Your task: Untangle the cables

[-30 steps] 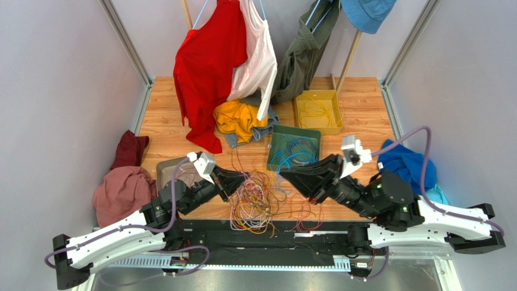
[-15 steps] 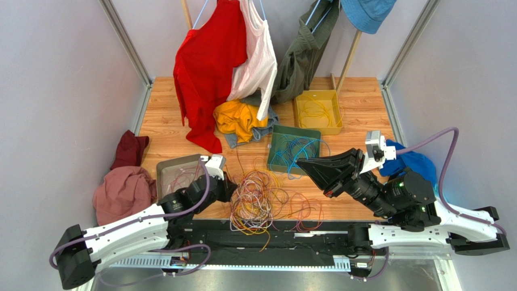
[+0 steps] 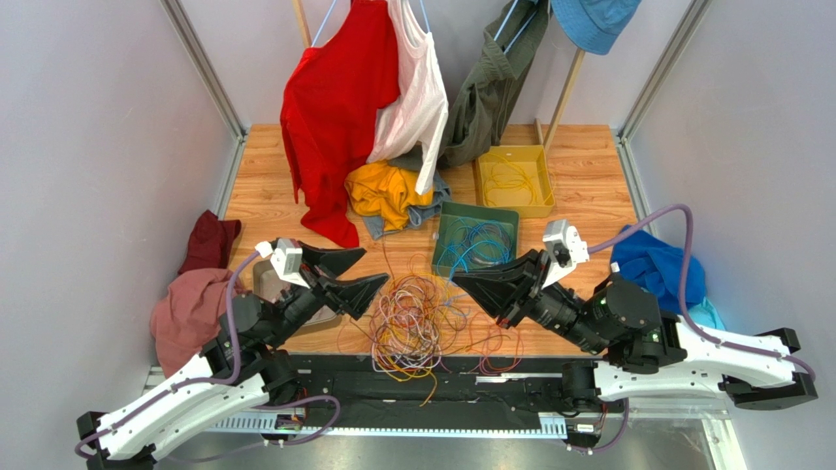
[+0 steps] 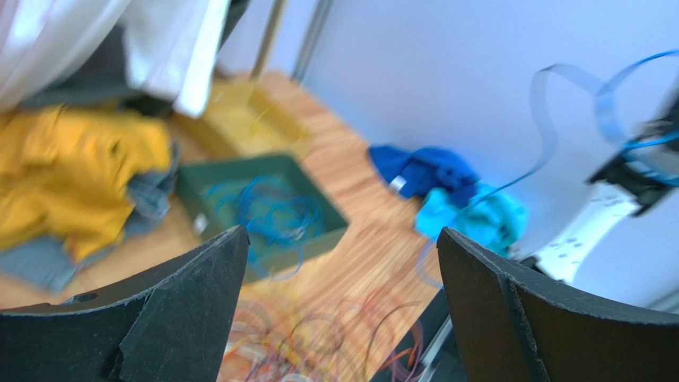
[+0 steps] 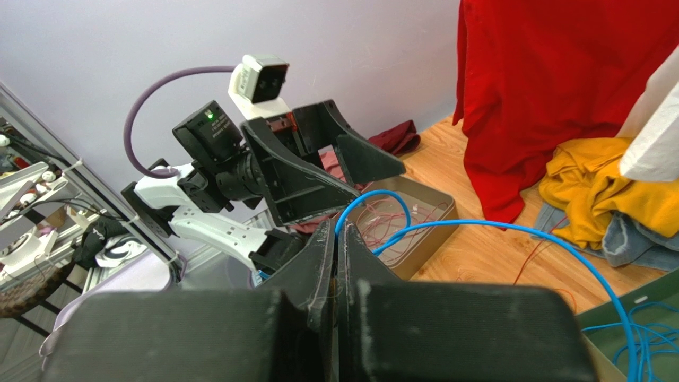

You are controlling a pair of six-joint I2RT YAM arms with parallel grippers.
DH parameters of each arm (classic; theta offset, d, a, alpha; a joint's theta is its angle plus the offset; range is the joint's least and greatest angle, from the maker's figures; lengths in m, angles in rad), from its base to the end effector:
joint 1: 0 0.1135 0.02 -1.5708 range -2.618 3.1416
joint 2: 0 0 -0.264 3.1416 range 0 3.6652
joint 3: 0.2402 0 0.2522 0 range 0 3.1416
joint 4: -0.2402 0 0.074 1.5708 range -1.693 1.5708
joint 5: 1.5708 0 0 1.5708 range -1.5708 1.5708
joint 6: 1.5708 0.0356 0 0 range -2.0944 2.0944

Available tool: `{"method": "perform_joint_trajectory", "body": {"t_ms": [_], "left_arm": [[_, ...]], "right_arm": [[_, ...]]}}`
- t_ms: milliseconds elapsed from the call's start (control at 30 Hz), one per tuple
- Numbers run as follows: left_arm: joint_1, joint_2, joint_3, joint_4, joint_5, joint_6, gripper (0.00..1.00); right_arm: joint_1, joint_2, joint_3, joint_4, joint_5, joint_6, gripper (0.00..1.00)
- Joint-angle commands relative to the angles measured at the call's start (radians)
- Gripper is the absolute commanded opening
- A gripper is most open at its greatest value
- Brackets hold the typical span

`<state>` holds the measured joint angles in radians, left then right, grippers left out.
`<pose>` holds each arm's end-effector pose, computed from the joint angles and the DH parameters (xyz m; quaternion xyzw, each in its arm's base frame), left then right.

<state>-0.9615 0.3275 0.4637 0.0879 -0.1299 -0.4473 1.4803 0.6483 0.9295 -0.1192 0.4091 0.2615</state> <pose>0.0674 -0.0885 0.3154 0.1092 0.6147 -0.4743 0.6206 0.0262 0.1317 0.4157 -0.2360 0.6085 0.4860 0.5812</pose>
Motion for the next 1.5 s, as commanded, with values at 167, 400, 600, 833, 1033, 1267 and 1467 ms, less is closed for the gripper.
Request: {"method": "perform_joint_trajectory", "body": {"t_ms": [167,400,600,833,1033,1267,1467], "left_arm": [[0.0,0.149,0.041,0.223,0.254,0.002,0.98],[0.0,0.186,0.047,0.302,0.306,-0.001,0.99],[0.001,0.142,0.016,0.358,0.346,-0.019,0.99],[0.0,0.143,0.015,0.388,0.381,-0.031,0.99],[0.0,0.148,0.015,0.435,0.433,-0.063,0.99],[-0.003,0.131,0.032,0.447,0.49,-0.087,0.99],[-0.013,0.149,0.029,0.437,0.478,-0.067,0.99]], "right_arm": [[0.0,0.053,-0.037,0.108,-0.116,0.064,0.0],[0.001,0.062,-0.049,0.151,-0.305,0.113,0.0],[0.0,0.036,-0.083,0.182,-0.366,0.134,0.0],[0.0,0.022,-0.11,0.256,-0.538,0.15,0.0],[0.001,0.004,-0.118,0.254,-0.563,0.145,0.0],[0.0,0.008,-0.13,0.231,-0.501,0.121,0.0],[0.0,0.053,-0.133,0.213,-0.377,0.085,0.0]]}}
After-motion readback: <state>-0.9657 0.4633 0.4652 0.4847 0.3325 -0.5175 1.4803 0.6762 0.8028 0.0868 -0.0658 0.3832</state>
